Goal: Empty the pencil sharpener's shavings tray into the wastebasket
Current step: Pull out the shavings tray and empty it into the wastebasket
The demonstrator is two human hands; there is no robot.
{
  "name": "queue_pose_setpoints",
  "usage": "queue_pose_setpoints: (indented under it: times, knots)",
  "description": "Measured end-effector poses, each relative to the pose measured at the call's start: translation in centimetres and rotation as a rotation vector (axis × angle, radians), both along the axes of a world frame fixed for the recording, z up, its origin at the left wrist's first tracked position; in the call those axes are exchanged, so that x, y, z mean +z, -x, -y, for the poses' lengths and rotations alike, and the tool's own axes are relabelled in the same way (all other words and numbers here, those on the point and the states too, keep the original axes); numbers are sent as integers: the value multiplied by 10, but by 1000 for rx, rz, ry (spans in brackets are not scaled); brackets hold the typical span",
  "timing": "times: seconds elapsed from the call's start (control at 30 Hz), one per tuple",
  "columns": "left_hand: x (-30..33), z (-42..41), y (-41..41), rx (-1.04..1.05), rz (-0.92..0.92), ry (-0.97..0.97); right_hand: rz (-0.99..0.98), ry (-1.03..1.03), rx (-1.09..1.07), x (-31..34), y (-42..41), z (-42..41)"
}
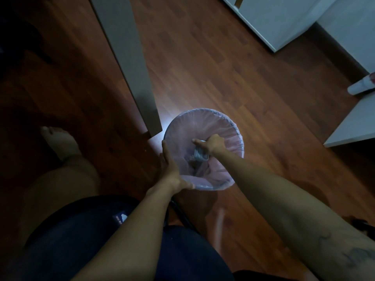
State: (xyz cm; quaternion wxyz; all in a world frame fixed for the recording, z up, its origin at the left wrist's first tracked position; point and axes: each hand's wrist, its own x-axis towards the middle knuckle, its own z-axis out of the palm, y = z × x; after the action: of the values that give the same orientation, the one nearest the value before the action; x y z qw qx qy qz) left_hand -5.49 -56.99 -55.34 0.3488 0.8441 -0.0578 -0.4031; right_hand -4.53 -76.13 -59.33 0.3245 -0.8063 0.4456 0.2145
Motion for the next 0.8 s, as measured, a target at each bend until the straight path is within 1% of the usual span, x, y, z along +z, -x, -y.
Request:
queue_pose_setpoints:
  times: [0.1,0.23,0.3,0.37,0.53,0.67,0.8]
  knots:
    - [13,-1,-1,22,6,16,5,-49,18,21,0,3]
    - [35,0,-9,109,26,3,12,-114,24,55,-2,4]
    - [51,1,-12,90,68,-30,45,-142,-22,77,-1,1]
    - [73,1,-14,52,89,-37,73,-121,-34,105,0,-5]
    - [146,-4,-21,3,162,11,160,-175,-30,187,1,-20]
    - [209,-19,-28,1,260,24,284,-181,-13,261,4,-39]
    - [281,-44,-30,-30,379,20,374,-253,49,339,10,-59]
